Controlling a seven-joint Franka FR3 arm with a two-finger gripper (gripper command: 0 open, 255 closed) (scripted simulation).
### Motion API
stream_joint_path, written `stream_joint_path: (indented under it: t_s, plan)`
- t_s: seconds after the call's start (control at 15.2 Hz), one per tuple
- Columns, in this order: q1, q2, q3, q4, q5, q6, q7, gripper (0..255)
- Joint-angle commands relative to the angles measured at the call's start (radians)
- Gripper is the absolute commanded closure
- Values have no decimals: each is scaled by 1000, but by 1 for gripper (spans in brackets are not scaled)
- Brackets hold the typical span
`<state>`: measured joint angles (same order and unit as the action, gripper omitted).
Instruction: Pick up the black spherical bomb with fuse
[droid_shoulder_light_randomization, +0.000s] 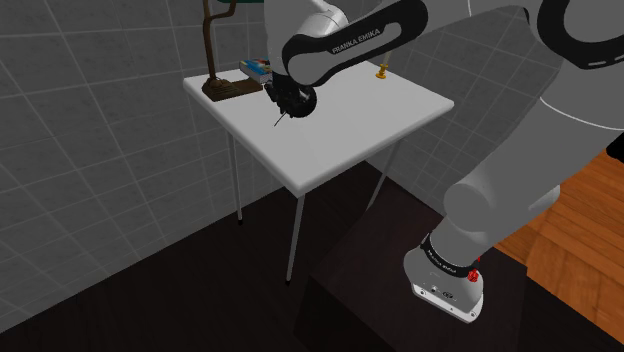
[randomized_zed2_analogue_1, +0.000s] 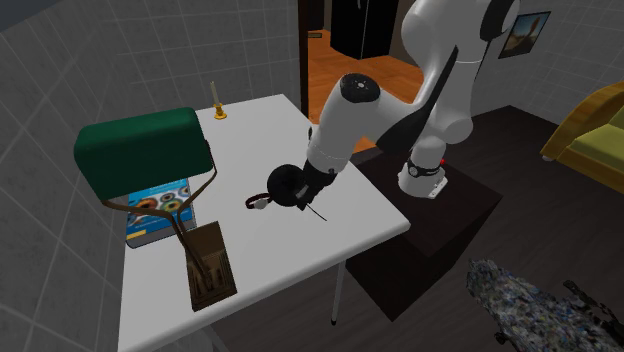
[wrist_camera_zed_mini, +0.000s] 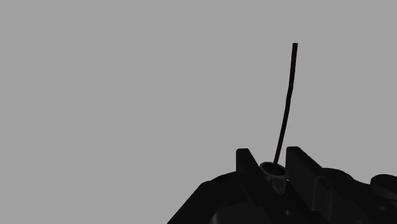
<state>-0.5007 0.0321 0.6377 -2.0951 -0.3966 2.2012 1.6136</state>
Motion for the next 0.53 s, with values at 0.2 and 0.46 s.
stream_joint_path:
  t_s: [0.2, 0.46]
  plan:
    - [0, 0, 0, -1, 0, 0, 0, 255]
    - [-2, -17, 0, 22, 22, -32, -23, 255]
